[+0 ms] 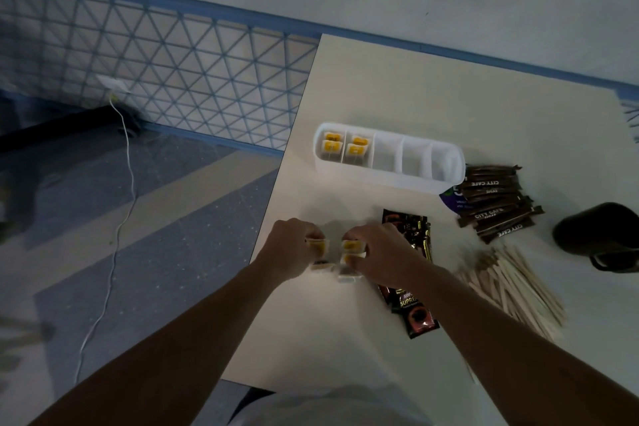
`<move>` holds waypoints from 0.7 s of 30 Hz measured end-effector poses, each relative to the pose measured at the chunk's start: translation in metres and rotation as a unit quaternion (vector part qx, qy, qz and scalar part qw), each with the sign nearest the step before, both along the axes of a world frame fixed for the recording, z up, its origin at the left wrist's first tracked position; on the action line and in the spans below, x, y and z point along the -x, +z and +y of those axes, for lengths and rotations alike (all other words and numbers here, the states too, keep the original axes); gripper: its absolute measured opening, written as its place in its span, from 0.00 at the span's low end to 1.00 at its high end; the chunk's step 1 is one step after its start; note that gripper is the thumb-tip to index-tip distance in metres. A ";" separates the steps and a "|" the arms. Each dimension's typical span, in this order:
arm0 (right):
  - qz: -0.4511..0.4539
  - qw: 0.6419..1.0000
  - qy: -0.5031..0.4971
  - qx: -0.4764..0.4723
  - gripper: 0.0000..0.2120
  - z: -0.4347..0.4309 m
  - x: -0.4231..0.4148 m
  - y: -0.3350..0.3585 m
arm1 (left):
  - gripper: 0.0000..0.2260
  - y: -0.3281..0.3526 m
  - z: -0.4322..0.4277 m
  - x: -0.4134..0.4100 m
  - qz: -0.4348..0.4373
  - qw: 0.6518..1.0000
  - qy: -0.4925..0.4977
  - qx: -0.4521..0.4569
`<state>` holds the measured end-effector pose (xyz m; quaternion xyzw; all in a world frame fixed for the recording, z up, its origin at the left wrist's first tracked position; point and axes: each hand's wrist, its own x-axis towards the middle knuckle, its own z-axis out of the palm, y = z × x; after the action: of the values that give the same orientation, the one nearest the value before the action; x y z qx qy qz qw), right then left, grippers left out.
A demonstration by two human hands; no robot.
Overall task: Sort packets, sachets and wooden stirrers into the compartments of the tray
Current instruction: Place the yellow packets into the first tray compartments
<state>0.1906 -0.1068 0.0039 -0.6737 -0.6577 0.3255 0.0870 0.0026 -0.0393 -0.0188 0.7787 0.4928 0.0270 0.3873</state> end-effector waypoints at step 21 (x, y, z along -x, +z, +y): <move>0.002 0.992 -0.066 -0.108 0.06 0.063 -0.035 0.035 | 0.04 0.050 0.078 -0.036 -0.084 0.993 0.017 -0.080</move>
<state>0.2253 -0.0436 0.0392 -0.7018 -0.6429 0.2472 0.1819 0.0382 0.0389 0.0307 0.7936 0.4682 0.1378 0.3633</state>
